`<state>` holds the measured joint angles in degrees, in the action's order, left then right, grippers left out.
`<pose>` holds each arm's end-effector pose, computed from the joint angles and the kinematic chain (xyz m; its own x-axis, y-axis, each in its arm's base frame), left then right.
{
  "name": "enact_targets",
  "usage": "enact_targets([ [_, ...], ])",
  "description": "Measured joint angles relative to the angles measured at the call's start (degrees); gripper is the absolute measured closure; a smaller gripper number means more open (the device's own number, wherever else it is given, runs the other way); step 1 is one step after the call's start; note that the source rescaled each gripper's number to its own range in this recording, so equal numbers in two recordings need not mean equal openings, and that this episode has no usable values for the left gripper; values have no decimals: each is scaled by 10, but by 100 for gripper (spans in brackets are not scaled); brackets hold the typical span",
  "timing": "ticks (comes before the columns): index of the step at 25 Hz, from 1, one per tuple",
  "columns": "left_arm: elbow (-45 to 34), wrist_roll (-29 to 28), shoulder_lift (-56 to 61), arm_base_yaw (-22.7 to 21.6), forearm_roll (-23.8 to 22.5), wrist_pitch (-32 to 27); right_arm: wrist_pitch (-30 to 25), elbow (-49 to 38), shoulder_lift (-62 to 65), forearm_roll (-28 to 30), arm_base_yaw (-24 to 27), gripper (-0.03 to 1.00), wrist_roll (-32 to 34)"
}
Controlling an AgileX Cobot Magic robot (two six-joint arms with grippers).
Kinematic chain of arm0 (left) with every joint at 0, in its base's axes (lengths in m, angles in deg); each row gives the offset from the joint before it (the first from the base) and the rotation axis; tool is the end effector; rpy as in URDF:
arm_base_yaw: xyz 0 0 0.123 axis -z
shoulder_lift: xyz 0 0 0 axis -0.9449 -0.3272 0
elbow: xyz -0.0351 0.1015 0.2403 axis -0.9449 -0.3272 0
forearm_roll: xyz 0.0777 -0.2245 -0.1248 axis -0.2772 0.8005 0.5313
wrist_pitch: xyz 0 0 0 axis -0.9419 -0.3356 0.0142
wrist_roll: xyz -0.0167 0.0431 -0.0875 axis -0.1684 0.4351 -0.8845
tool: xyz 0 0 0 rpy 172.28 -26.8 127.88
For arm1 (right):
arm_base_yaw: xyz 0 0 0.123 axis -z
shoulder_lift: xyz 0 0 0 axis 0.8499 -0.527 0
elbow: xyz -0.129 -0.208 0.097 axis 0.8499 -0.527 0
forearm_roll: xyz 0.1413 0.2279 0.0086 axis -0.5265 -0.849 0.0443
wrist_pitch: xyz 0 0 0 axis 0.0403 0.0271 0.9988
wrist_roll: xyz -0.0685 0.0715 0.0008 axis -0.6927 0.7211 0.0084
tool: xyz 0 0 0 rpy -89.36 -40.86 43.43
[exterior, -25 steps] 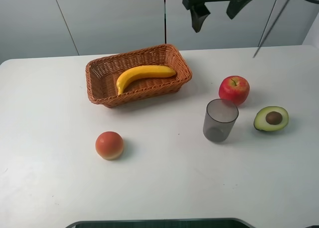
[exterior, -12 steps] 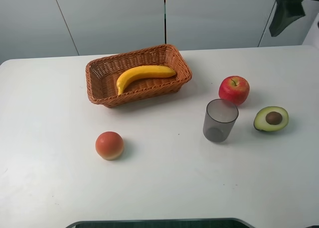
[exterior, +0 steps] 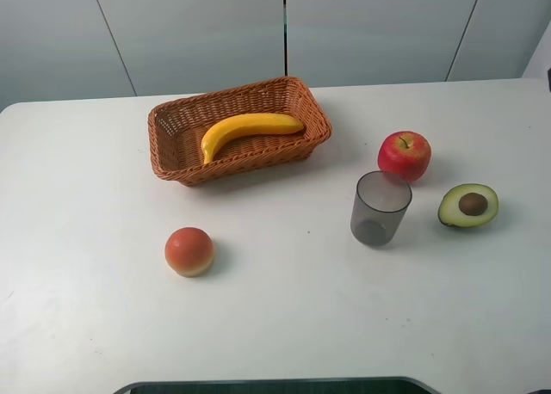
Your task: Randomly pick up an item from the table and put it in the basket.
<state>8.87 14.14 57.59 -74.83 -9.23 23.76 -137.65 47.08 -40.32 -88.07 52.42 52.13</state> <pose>0.0351 0.0150 0.2840 -0.4623 -0.0071 -0.8867 -0.1691 0.9823 0.0803 0.1933 0.0184 0.3116 -0.8462 0.0570 -0.5298 0.0262 0.9975 0.0656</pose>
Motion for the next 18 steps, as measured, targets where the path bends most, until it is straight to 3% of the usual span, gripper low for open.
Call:
enact_targets([
  [10, 0, 0, 0, 0, 0, 0, -72, -39, 198, 0, 0, 18, -2],
  [18, 0, 2, 0, 0, 0, 0, -57, -95, 332, -1, 0, 18, -24],
])
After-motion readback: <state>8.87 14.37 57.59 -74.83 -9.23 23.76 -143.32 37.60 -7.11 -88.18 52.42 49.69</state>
